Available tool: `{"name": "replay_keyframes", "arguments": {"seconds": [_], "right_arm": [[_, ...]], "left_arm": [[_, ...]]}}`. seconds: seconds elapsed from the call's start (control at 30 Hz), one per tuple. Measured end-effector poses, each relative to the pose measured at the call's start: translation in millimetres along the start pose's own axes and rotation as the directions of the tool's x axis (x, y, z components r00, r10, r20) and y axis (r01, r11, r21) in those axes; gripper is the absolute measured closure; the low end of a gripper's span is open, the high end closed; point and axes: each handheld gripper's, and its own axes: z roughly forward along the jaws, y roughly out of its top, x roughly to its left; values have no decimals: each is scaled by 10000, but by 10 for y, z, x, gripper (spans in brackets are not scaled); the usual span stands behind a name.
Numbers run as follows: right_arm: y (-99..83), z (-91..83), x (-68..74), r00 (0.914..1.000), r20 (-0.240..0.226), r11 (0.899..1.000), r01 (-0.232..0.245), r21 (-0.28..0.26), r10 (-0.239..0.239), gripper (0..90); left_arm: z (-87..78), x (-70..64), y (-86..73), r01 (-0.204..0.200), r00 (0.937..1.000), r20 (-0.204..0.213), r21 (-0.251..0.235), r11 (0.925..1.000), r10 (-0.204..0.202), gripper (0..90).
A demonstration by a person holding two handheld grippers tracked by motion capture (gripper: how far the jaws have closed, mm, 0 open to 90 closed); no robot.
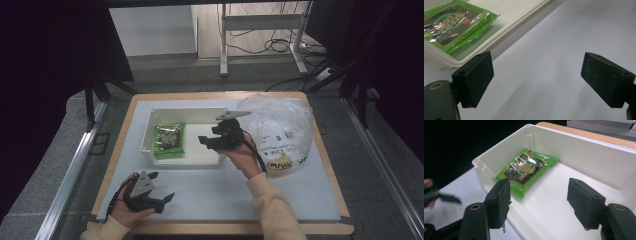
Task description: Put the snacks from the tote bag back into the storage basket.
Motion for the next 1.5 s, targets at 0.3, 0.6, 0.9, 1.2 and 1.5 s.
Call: {"name": "replay_keyframes", "arguments": {"seconds": [0.3, 0.6, 0.9, 1.2, 1.5], "right_arm": [[-455, -642, -65, 9983, 314, 9975, 505, -496, -490, 350], [-971, -1011, -168, 9921, 969, 9963, 829, -232, -803, 344], [-1338, -1004, -269, 9898, 1198, 9969, 757, 216, -778, 338], [-1392, -915, -227, 9897, 1202, 9967, 746, 309, -779, 329], [-1395, -926, -252, 9883, 1371, 9977, 653, 157, -669, 327]], "left_arm": [[70, 13, -20, 32, 9993, -364, 215, 9998, -24, 109], [66, 33, -32, -119, 9982, -594, 89, 9999, 124, 109], [79, 31, -34, -84, 9971, -754, 57, 9999, 88, 110], [62, 25, -30, -276, 9974, -665, 52, 9996, 279, 110], [78, 24, -25, -305, 9982, -525, 13, 9995, 306, 110]]}}
